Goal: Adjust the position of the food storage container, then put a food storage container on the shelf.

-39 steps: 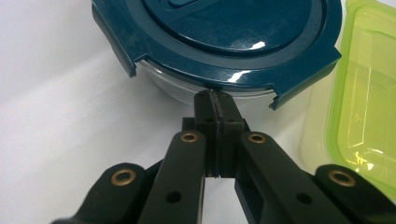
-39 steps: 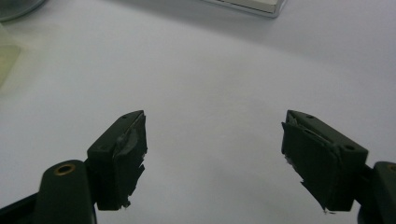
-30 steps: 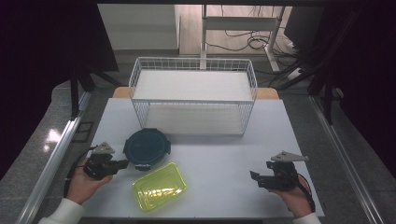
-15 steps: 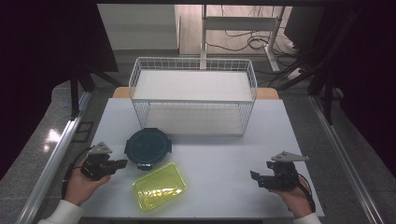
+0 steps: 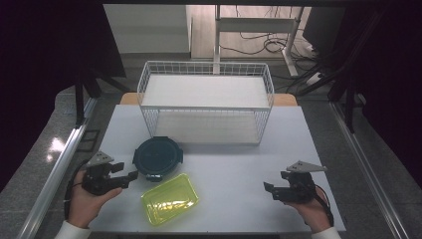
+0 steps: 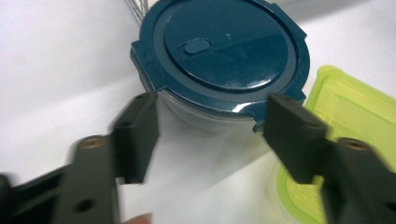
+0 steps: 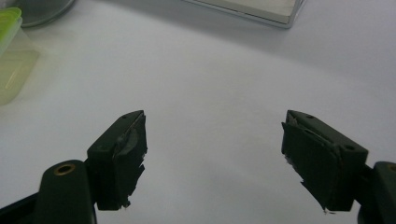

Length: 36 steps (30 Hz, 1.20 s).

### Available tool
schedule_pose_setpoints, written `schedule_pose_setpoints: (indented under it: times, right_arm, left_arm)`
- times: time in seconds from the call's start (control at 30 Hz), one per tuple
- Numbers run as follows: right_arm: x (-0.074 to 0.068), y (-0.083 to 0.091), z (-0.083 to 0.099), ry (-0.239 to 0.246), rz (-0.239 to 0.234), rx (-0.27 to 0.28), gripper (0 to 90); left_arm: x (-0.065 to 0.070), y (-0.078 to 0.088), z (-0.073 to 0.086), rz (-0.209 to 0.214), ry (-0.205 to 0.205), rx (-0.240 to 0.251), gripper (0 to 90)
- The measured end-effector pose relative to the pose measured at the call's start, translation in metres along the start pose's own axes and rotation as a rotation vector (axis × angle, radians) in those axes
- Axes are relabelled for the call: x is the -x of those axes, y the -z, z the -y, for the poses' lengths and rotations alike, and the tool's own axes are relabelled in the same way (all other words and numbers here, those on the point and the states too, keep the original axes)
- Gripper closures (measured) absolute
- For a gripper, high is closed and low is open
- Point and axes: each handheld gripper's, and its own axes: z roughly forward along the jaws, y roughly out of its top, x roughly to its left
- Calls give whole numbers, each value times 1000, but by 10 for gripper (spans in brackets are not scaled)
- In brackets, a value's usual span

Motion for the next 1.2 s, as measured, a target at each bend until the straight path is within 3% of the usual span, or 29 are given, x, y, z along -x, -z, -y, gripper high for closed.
schedule_pose_setpoints:
  times: [0.3, 0.5, 0.67, 0.83, 0.97, 1.2]
  right_arm:
    - [-3, -1, -3, 4, -17, 8, 223]
    - [-9, -2, -12, -8, -64, 32, 203]
    - [-19, -3, -26, -19, -111, 42, 193]
    - [-37, -18, -47, -31, -194, 30, 175]
    - [-54, -36, -67, -46, -265, 16, 171]
    - [-77, -65, -94, -56, -314, -3, 166]
  left_arm:
    - [-7, 0, 3, 25, 59, 6, 257]
    - [-7, 2, 1, 31, 66, 7, 226]
    - [-11, 3, -3, 52, 99, 0, 205]
    - [-16, 2, -8, 58, 123, -13, 172]
    - [-22, 1, -14, 93, 163, -10, 144]
    - [-29, 0, -22, 127, 190, -6, 122]
